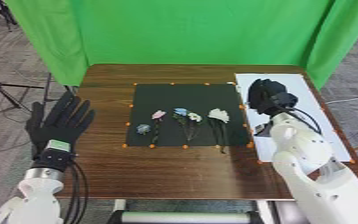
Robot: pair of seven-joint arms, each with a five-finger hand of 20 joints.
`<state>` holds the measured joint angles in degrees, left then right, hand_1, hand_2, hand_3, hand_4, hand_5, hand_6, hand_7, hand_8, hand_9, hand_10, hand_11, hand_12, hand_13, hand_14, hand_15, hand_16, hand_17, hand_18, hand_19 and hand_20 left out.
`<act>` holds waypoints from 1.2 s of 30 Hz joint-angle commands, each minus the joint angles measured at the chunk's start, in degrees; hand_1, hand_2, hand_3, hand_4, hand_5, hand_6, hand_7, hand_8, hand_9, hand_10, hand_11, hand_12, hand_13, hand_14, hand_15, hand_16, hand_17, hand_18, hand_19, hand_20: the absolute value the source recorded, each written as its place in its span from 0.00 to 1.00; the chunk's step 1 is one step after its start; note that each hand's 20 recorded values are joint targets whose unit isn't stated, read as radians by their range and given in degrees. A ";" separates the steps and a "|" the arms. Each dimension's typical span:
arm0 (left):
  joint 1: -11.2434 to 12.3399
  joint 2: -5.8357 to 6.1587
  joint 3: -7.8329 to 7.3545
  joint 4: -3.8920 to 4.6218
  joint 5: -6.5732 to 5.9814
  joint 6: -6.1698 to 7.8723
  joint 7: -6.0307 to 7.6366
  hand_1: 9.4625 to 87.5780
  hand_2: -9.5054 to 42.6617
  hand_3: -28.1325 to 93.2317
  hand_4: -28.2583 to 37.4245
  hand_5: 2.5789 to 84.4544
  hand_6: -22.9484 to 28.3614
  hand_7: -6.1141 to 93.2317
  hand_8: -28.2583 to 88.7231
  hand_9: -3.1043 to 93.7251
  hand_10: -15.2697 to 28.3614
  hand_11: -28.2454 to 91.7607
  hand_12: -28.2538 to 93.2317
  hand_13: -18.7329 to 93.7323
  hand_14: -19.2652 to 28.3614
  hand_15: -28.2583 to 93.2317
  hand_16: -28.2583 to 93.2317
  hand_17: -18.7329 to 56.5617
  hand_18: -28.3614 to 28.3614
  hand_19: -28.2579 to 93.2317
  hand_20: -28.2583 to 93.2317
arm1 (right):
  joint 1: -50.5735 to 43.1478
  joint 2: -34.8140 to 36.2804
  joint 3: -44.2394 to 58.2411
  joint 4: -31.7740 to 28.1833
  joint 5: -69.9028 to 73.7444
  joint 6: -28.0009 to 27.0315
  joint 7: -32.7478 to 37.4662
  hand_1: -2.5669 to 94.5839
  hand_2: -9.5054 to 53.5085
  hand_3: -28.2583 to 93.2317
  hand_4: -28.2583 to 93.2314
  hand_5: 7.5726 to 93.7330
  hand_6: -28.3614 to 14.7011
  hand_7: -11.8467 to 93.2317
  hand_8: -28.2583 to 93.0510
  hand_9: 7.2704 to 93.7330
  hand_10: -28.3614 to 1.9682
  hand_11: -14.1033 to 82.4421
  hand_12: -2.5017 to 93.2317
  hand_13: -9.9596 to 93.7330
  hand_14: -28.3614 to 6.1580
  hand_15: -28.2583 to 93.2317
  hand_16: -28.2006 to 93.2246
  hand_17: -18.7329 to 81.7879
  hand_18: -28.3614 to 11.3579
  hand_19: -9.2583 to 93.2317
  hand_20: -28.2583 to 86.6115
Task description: Arrange flowers
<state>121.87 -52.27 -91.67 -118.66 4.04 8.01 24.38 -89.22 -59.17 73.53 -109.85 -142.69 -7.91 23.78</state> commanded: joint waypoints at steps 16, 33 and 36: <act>-1.83 -1.21 0.89 0.57 -0.07 -0.13 -2.90 0.21 0.44 0.82 0.00 0.41 0.57 0.22 0.15 0.39 0.66 0.43 0.32 0.41 0.71 0.54 0.16 0.18 0.74 0.52 0.31 | -7.75 -6.60 0.18 -2.20 2.46 -1.56 3.12 0.62 0.00 0.82 0.00 0.73 0.65 0.42 0.22 0.86 0.69 0.27 0.47 0.74 0.67 0.60 0.57 0.52 0.21 0.87 0.57; -1.34 -0.47 0.79 0.38 -1.12 0.44 -2.61 0.20 0.44 0.82 0.00 0.42 0.57 0.22 0.15 0.39 0.66 0.42 0.32 0.40 0.72 0.55 0.17 0.18 0.75 0.52 0.31 | -9.40 -7.01 0.98 -5.47 3.72 -4.07 3.19 0.48 0.00 0.89 0.00 0.64 0.62 0.32 0.12 0.71 0.52 0.39 0.23 0.69 0.52 0.66 0.45 0.49 0.18 0.86 0.55; -1.11 -0.44 0.77 0.16 -1.12 0.49 -2.36 0.20 0.44 0.82 0.00 0.42 0.57 0.22 0.15 0.39 0.66 0.42 0.32 0.40 0.73 0.55 0.17 0.18 0.75 0.52 0.31 | -9.37 -7.21 0.98 -5.87 4.29 -5.07 3.20 0.47 0.00 0.90 0.00 0.63 0.62 0.31 0.12 0.70 0.51 0.38 0.23 0.69 0.51 0.67 0.43 0.49 0.18 0.86 0.55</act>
<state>120.32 -52.90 -90.90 -118.31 3.38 8.09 21.98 -98.02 -65.76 74.51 -114.32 -138.77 -11.37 26.91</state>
